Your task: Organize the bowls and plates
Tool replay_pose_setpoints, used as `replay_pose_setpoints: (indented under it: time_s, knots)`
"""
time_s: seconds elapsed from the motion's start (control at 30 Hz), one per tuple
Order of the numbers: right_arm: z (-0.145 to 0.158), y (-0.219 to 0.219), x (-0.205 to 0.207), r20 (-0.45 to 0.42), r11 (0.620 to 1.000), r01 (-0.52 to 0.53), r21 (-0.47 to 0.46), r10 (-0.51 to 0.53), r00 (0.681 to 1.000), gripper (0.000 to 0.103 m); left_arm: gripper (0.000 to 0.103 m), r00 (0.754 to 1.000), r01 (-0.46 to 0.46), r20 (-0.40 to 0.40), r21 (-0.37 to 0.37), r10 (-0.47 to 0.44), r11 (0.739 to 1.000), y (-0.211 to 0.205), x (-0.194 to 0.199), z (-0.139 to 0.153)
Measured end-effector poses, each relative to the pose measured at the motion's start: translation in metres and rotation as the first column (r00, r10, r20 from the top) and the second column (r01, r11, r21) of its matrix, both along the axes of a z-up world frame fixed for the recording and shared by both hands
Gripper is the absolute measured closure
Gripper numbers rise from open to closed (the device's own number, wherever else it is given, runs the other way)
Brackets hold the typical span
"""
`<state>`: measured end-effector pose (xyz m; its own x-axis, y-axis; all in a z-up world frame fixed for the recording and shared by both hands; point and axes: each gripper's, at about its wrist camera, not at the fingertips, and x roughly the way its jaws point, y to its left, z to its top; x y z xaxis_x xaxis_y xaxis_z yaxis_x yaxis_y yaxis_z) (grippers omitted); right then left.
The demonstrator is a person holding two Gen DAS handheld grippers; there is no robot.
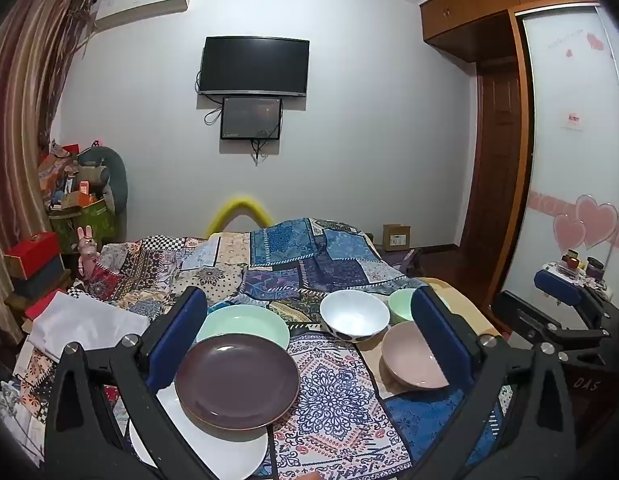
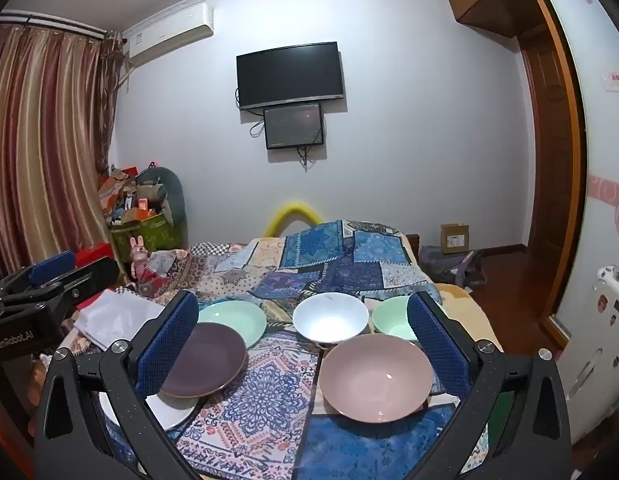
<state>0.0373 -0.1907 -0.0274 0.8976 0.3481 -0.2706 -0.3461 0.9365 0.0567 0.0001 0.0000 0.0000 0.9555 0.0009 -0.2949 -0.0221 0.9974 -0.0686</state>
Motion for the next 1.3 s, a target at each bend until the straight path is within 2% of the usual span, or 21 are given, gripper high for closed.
replay_pose_setpoints:
  time_s: [0.8, 1.3]
  knots:
    - [0.0051, 0.0064, -0.0029, 0.019, 1.000, -0.012, 0.002, 0.012, 1.000, 0.000, 0.000, 1.000, 0.013, 0.009, 0.034, -0.014, 0.999, -0.0032, 0.0004, -0.0041]
    - [0.0028, 0.0071, -0.0042, 0.022, 1.000, -0.016, 0.009, 0.016, 1.000, 0.000, 0.000, 1.000, 0.015, 0.004, 0.022, -0.015, 1.000, -0.0031, 0.0003, -0.0032]
